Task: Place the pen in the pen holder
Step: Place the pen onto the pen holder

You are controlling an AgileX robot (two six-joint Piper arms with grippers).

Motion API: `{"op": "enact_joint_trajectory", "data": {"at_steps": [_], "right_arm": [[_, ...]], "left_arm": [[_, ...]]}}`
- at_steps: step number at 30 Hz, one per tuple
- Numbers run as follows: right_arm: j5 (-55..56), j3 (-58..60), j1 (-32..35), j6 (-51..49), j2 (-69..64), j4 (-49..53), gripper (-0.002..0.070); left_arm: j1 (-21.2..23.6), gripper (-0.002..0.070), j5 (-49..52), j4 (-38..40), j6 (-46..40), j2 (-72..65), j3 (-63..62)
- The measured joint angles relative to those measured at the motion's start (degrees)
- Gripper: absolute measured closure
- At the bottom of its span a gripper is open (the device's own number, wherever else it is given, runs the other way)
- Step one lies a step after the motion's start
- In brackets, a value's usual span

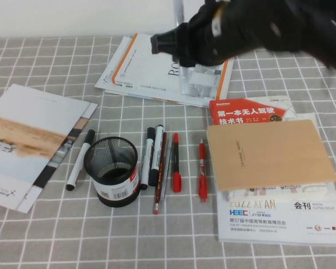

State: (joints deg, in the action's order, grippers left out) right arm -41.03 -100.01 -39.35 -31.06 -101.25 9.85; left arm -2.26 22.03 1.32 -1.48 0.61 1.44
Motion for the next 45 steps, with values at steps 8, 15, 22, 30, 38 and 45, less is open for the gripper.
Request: {"op": "enact_joint_trajectory", "data": {"at_steps": [8,15,22,30,38,45], "right_arm": [[57.7,35.9,-1.4,-0.8,14.8,-2.6,0.0574],[72.1,39.7,-1.4,-4.7,8.6,9.4,0.0574],[80.3,39.2,-1.4,-5.4,-0.1,17.6,0.0574],[85.6,38.6,-1.4,-5.5,-6.2,22.0,0.0574],[87.6,38.4,-1.4,-5.5,-8.2,24.5,0.0573],[88.2,38.3,-1.4,-5.5,-9.7,24.5,0.0484]], "left_arm": [[0.0,0.0678,0.0,0.0,0.0,0.0,0.0],[0.0,0.0678,0.0,0.0,0.0,0.0,0.0],[0.0,0.0678,0.0,0.0,0.0,0.0,0.0],[0.0,0.0678,0.0,0.0,0.0,0.0,0.0],[0.0,0.0678,0.0,0.0,0.0,0.0,0.0],[0.0,0.0678,0.0,0.0,0.0,0.0,0.0]]}}
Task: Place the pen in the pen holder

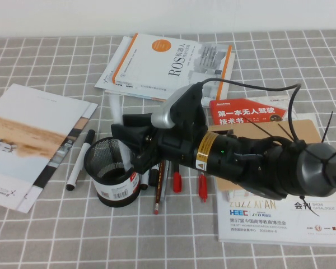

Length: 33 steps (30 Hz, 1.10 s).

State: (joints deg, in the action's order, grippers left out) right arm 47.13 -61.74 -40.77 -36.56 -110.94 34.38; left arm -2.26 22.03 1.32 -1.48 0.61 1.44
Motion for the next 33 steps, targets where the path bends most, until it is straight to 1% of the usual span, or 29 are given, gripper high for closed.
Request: {"op": "enact_joint_trajectory", "data": {"at_steps": [4,6,8,9,10,11,12,13,14,16,19,22,28,33], "right_arm": [[0.4,0.0,0.0,0.0,-0.1,0.0,0.0428],[1.8,0.0,0.0,0.0,-0.1,-0.4,0.0419],[3.1,0.0,0.0,0.0,-0.1,-0.9,0.0423],[4.0,0.0,0.0,0.0,-0.1,-1.2,0.0440],[4.9,0.0,0.0,-0.3,0.1,-1.5,0.0471],[5.6,0.0,0.0,-1.1,0.4,-1.7,0.0507],[6.7,0.0,0.0,-2.0,1.0,-1.9,0.0564],[8.1,0.0,0.0,-2.8,1.9,-2.1,0.0606],[9.4,0.0,0.0,-3.3,2.5,-2.2,0.0635],[12.7,0.0,0.0,-3.9,4.7,-2.4,0.0666],[14.8,0.8,0.0,-4.0,8.5,-2.1,0.0681],[11.1,3.1,0.0,-4.0,13.2,-1.2,0.0686],[-4.4,11.2,0.0,-4.0,24.8,0.9,0.0688],[-12.6,16.4,0.0,-4.1,34.9,3.8,0.0688]], "left_arm": [[0.0,0.0678,0.0,0.0,0.0,0.0,0.0],[0.0,0.0678,0.0,0.0,0.0,0.0,0.0],[0.0,0.0678,0.0,0.0,0.0,0.0,0.0],[0.0,0.0678,0.0,0.0,0.0,0.0,0.0],[0.0,0.0678,0.0,0.0,0.0,0.0,0.0],[0.0,0.0678,0.0,0.0,0.0,0.0,0.0],[0.0,0.0678,0.0,0.0,0.0,0.0,0.0],[0.0,0.0678,0.0,0.0,0.0,0.0,0.0],[0.0,0.0678,0.0,0.0,0.0,0.0,0.0],[0.0,0.0678,0.0,0.0,0.0,0.0,0.0],[0.0,0.0678,0.0,0.0,0.0,0.0,0.0],[0.0,0.0678,0.0,0.0,0.0,0.0,0.0],[0.0,0.0678,0.0,0.0,0.0,0.0,0.0],[0.0,0.0678,0.0,0.0,0.0,0.0,0.0]]}}
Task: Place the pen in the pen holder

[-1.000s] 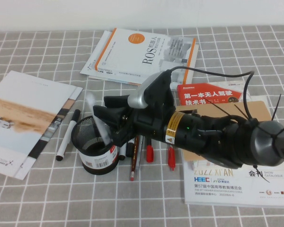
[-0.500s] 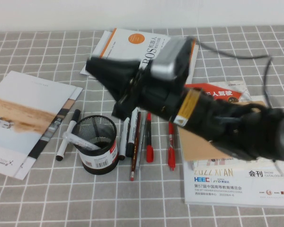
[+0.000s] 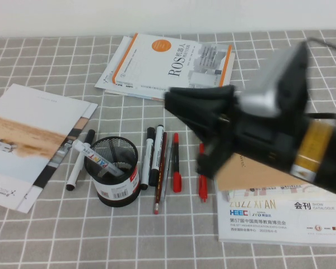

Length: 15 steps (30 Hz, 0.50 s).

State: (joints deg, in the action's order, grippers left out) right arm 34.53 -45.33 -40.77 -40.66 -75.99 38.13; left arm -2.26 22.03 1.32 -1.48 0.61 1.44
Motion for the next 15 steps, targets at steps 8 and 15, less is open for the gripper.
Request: {"op": "enact_joint_trajectory", "data": {"at_steps": [8,15], "right_arm": [[-18.5,6.5,0.1,-1.0,12.3,2.8,0.0688],[-32.7,14.0,0.1,-1.2,24.2,2.2,0.0688]], "left_arm": [[0.0,0.0678,0.0,0.0,0.0,0.0,0.0],[0.0,0.0678,0.0,0.0,0.0,0.0,0.0]]}}
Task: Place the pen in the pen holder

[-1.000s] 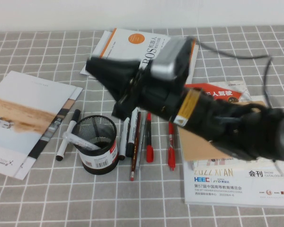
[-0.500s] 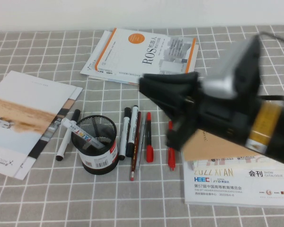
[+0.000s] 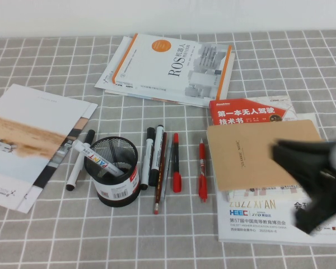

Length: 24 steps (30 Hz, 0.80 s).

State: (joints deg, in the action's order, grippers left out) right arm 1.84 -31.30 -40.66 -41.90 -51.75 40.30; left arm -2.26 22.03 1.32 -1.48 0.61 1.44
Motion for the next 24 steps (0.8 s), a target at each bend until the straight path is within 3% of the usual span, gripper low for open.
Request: {"op": "enact_joint_trajectory", "data": {"at_steps": [5,8,17,21,24], "right_arm": [[-9.9,5.4,1.0,-0.5,11.6,-2.1,0.0688],[-11.3,9.8,6.3,-0.5,19.1,-2.4,0.0688],[1.7,24.2,31.5,-0.5,36.1,-2.0,0.0688],[7.1,28.9,37.9,-1.1,38.6,-1.6,0.0688],[8.8,30.7,39.1,-1.6,39.0,-1.2,0.0688]], "left_arm": [[0.0,0.0678,0.0,0.0,0.0,0.0,0.0],[0.0,0.0678,0.0,0.0,0.0,0.0,0.0],[0.0,0.0678,0.0,0.0,0.0,0.0,0.0],[0.0,0.0678,0.0,0.0,0.0,0.0,0.0],[0.0,0.0678,0.0,0.0,0.0,0.0,0.0]]}}
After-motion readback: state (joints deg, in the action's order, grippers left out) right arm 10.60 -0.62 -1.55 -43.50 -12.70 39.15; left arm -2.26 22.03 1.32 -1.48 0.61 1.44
